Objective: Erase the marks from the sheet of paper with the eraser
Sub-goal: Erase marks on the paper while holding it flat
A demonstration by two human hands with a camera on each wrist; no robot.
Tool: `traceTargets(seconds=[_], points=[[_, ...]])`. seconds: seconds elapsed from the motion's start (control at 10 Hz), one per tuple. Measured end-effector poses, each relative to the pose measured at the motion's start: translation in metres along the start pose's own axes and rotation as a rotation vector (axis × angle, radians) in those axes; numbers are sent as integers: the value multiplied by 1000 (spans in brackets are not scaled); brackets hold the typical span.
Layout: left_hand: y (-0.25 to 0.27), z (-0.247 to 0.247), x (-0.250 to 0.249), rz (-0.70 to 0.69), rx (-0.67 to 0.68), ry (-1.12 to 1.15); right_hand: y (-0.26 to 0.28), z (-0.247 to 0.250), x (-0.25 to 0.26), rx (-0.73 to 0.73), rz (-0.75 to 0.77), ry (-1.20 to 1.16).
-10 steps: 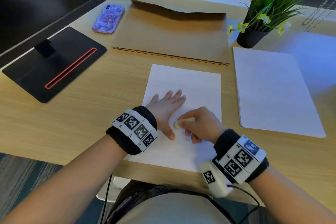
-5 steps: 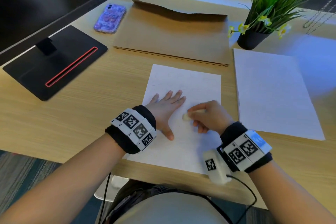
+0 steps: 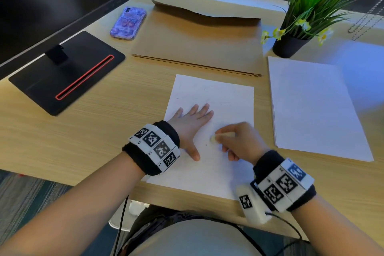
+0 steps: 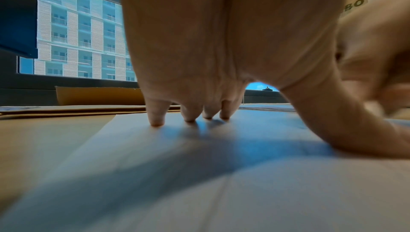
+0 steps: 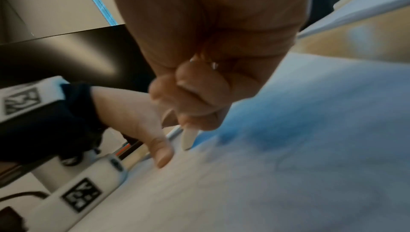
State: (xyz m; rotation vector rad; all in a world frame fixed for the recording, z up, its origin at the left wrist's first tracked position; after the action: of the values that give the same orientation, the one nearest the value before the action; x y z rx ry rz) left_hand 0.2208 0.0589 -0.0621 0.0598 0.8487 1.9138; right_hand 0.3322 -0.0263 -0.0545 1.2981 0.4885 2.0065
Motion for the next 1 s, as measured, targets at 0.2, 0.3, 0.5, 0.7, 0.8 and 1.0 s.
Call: traceTargets(seconds=[0.2,0.3,0.5,0.7,0.8,1.0], points=[[0,1,0,2,10,-10,-6,4,1,30,-20,-6],[0,0,0,5,10,-4,-10,15,2,-95,-10,-108],[1,1,-1,1,10,-7,2,0,-5,107,-23,33],[1,0,-1,2,4,-3,-8,19,-1,-77,58,87],[0,-1,0,4,6,-15,3,-1,-5,56,86,202],[0,0,0,-3,6,-1,-9,24,-1,-128,67,82]])
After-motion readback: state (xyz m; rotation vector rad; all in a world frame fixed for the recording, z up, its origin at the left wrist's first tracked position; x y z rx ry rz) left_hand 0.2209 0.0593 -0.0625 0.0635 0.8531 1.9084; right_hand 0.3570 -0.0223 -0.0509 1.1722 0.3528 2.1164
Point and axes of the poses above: each hand's wrist, its own y-axis away from the middle knuckle, its own z-axis out of the back of the hand, x = y × z, the point moved 5 cm from there along -y, towards the middle knuckle, and after that the axes turned 7 degrees about -z, right-handed, at the moved point
